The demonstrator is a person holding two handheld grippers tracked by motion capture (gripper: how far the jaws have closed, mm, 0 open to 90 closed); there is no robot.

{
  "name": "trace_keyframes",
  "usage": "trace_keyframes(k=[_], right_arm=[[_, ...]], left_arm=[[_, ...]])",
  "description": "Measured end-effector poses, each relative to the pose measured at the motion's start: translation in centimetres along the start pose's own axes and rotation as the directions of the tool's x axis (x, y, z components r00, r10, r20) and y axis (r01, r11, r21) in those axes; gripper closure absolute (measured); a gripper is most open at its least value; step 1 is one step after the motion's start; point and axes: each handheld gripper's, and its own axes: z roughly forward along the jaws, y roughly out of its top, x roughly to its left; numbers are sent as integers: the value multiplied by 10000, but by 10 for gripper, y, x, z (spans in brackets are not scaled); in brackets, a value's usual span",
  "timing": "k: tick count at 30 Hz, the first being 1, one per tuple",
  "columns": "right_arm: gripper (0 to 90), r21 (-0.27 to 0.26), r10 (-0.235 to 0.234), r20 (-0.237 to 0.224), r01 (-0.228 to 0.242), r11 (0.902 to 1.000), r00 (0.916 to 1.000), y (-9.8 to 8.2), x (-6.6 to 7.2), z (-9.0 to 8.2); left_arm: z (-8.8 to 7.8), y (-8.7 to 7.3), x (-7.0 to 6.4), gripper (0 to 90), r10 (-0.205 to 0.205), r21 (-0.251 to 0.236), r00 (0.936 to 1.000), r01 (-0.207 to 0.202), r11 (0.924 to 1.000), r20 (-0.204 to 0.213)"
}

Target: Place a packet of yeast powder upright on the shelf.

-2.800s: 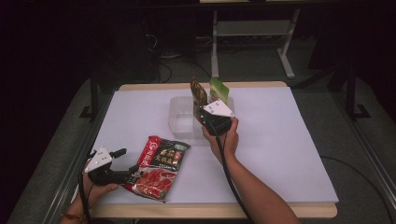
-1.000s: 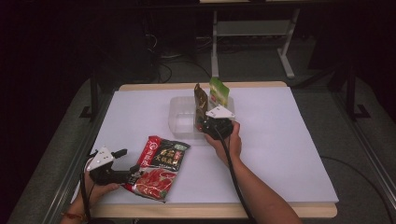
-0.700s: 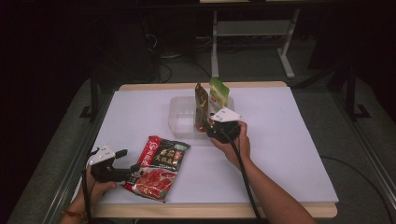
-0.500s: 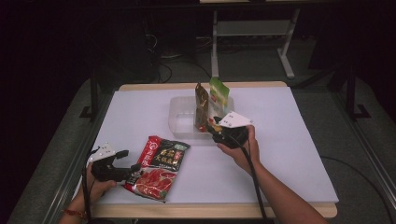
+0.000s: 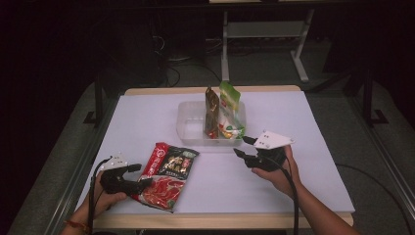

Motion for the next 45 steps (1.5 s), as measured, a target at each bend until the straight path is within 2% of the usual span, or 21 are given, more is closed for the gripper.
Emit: trace_keyframes(k=[2, 4, 5, 7, 11, 16, 18, 22, 24, 27, 32, 35, 37, 38, 40, 41, 45], right_arm=[[463, 23, 132, -105, -132, 9999, 9999, -6, -3, -4], [456, 0, 477, -276, -477, 9989, 9985, -13, -6, -6], [451, 97, 571, -330, -568, 9983, 9978, -16, -7, -7], [447, 307, 523, -271, -515, 9982, 9983, -20, -8, -7], [439, 481, 711, -403, -691, 9965, 9967, -25, -8, -6], [428, 954, 749, -769, -674, 9932, 9942, -31, -3, 3], [431, 1163, 738, -1059, -613, 9913, 9916, -33, 2, 9], [428, 1577, 605, -1831, -314, 9870, 9812, -34, 17, 21], [421, 1767, 797, -2369, -377, 9835, 9683, -34, 25, 29], [408, 1959, 884, -2570, -377, 9799, 9624, -33, 31, 39], [392, 2237, 1379, -3175, -672, 9723, 9382, -32, 38, 56], [388, 2388, 1504, -3198, -740, 9682, 9355, -30, 42, 64], [388, 2397, 1736, -3267, -962, 9661, 9290, -28, 41, 69], [382, 2473, 1781, -3169, -1002, 9638, 9316, -27, 41, 72], [380, 2512, 1839, -3360, -1003, 9627, 9237, -26, 40, 77], [380, 2578, 1806, -3293, -957, 9614, 9268, -25, 41, 79], [381, 2808, 1751, -3355, -792, 9565, 9256, -25, 42, 85]], left_arm=[[2, 2, -2, 221, -79, 251, 9992, 68, 9997, 402], [5, 4, -6, 229, -136, 504, 9962, 93, 9987, 856], [6, 5, -8, 206, 62, 608, 9969, -110, 9981, 784], [7, 6, -10, 184, 117, 687, 9974, -166, 9975, 705], [9, 6, -11, 183, -93, 729, 9973, 40, 9973, 724], [11, 7, -21, 184, 80, 863, 9969, -147, 9962, 779], [13, 8, -25, 182, 17, 890, 9976, -80, 9960, 698], [16, 10, -31, 177, 225, 954, 9978, -285, 9950, 629], [18, 11, -31, 176, 265, 945, 9973, -330, 9950, 692], [23, 12, -34, 175, 271, 863, 9969, -335, 9957, 745], [30, 15, -38, 174, 432, 837, 9950, -508, 9952, 895], [31, 15, -36, 173, 400, 846, 9935, -492, 9952, 1066], [32, 15, -36, 172, 474, 877, 9928, -572, 9945, 1101], [32, 16, -36, 172, 505, 892, 9924, -607, 9942, 1119], [32, 16, -36, 172, 494, 908, 9920, -601, 9941, 1163], [33, 17, -36, 170, 562, 914, 9913, -674, 9935, 1193], [37, 19, -36, 159, 520, 987, 9906, -647, 9930, 1262]])
